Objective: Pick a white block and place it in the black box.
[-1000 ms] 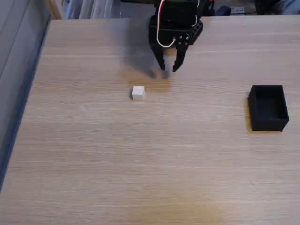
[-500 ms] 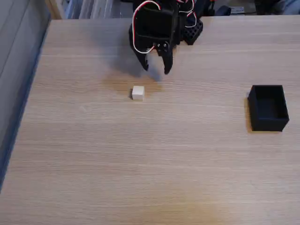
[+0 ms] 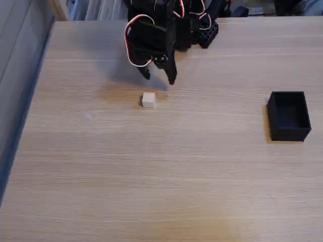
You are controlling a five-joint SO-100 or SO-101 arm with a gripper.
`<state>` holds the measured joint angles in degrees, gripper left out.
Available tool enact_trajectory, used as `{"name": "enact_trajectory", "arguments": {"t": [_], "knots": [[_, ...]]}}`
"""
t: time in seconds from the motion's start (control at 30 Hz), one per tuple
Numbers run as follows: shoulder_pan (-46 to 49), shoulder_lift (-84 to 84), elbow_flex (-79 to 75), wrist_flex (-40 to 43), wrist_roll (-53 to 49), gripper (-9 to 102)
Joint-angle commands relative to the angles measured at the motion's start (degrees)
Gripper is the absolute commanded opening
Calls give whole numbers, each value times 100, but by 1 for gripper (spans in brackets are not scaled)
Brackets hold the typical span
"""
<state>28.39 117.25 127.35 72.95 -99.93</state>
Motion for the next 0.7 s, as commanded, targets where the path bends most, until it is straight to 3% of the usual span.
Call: {"name": "enact_trajectory", "arguments": {"t": [0.0,0.67], "knots": [[105,-202,-316,-70,-62,28],[527,-1397,-958,-545,-378,29]]}}
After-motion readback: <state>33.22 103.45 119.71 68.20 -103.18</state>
